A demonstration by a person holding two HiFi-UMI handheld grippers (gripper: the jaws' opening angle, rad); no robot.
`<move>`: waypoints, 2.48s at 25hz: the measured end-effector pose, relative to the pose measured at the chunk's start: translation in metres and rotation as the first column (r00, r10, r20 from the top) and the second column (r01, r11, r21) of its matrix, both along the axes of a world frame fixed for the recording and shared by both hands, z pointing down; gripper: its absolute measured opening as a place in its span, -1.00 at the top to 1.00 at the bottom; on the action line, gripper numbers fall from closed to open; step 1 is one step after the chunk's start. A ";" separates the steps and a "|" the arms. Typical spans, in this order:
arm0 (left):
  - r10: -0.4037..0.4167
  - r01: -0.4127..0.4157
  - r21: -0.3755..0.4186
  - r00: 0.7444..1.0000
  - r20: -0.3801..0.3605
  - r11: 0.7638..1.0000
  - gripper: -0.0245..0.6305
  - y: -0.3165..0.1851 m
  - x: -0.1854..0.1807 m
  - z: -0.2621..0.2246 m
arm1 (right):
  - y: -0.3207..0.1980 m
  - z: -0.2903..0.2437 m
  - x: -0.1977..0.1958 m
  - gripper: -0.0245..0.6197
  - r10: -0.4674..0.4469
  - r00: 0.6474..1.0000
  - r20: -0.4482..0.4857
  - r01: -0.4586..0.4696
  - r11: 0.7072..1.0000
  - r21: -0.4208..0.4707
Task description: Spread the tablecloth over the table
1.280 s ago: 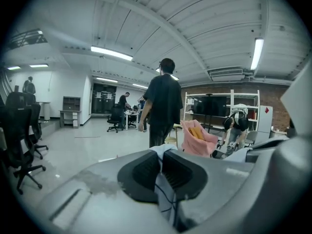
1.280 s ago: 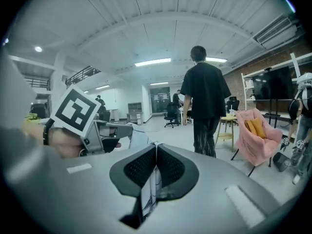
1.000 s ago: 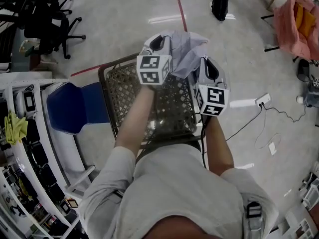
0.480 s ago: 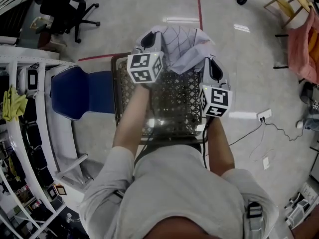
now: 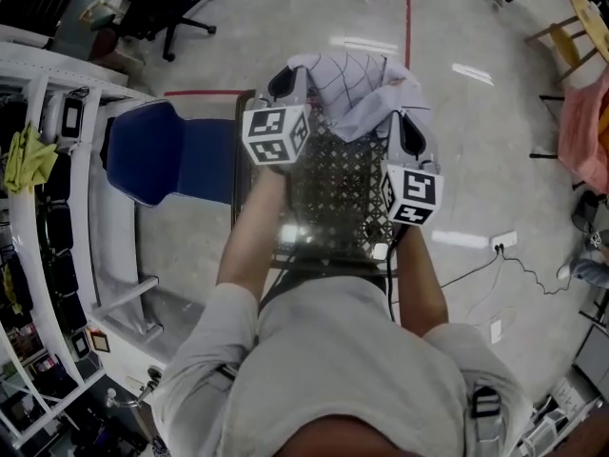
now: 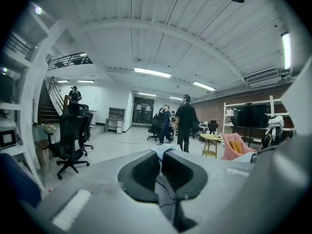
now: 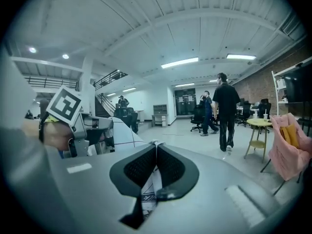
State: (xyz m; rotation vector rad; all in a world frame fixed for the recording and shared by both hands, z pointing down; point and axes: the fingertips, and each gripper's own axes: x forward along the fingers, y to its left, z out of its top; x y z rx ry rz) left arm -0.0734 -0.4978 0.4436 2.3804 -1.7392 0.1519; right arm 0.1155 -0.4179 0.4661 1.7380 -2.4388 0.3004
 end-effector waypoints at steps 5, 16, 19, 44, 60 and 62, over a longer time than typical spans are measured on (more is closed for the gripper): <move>-0.081 0.081 0.018 0.997 -0.004 0.997 0.85 0.014 -0.055 -0.017 | 0.004 -0.010 -0.041 0.90 -0.070 0.998 0.011 0.069 0.997 0.026; -0.356 0.354 0.142 0.934 -0.016 0.924 0.85 0.083 -0.218 -0.095 | 0.025 -0.044 -0.164 0.90 -0.314 0.944 0.105 0.298 0.944 0.143; -0.459 0.459 0.210 0.887 -0.053 0.863 0.85 0.108 -0.273 -0.131 | 0.022 -0.052 -0.165 0.90 -0.287 0.952 0.107 0.269 0.950 0.155; -0.197 0.210 0.108 0.973 -0.121 0.972 0.85 0.058 -0.130 -0.081 | 0.028 -0.068 0.209 0.90 0.463 0.884 0.066 -0.467 0.882 0.070; -0.664 0.671 0.322 0.733 -0.150 0.668 0.85 0.205 -0.390 -0.199 | 0.007 0.002 -0.072 0.90 -0.072 0.994 0.077 0.076 0.995 -0.059; -0.672 0.671 0.263 0.734 -0.104 0.693 0.85 0.209 -0.401 -0.170 | 0.010 0.008 -0.087 0.90 -0.085 0.994 0.072 0.090 0.993 -0.077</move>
